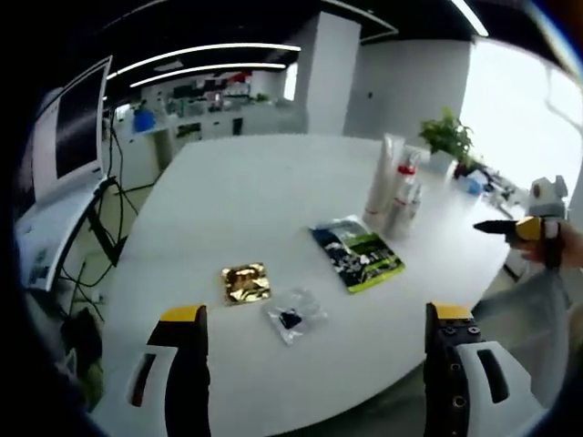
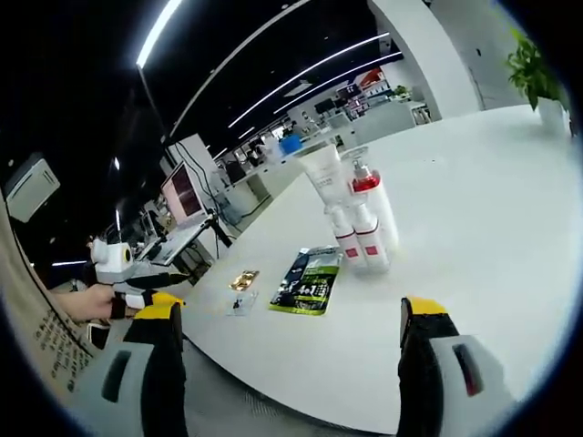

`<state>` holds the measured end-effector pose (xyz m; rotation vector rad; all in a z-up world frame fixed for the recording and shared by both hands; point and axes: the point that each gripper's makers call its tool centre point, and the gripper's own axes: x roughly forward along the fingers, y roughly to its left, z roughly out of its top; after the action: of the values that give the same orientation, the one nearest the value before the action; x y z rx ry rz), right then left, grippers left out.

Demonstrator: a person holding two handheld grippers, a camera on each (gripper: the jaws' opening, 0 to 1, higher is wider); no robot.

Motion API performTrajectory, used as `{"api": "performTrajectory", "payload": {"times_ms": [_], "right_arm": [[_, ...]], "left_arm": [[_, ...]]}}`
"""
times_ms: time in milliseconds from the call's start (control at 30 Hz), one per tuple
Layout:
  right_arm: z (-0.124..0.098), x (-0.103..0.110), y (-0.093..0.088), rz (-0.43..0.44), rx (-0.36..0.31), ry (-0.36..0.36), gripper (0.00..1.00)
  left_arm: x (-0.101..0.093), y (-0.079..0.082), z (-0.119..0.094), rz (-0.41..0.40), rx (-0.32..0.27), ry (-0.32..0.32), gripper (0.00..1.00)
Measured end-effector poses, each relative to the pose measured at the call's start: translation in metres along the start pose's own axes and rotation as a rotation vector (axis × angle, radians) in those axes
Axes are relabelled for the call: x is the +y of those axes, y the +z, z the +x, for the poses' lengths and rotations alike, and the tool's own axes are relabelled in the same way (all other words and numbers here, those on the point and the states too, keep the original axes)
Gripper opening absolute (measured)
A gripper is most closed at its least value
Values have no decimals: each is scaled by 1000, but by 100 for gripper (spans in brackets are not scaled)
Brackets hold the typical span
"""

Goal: Arrange the skincare products in the storage area until every visible bottle or jar stands upright without overlapping.

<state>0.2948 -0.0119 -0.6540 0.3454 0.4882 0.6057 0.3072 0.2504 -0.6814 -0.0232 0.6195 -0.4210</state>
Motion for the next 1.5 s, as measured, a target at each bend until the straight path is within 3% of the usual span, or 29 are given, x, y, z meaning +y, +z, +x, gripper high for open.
{"api": "performTrajectory", "payload": {"times_ms": [500,1167,1500], "right_arm": [[1,0,-2,-1,13,2,99],[0,-3,-4,20,15,0,98],[1,-5,-4,23,18,-9,98]], "left_arm": [[0,-10,11,-18,57,40,96],[-2,-29,48,-75,164,122,93],[12,-45,66,-113,231,191,87]]}}
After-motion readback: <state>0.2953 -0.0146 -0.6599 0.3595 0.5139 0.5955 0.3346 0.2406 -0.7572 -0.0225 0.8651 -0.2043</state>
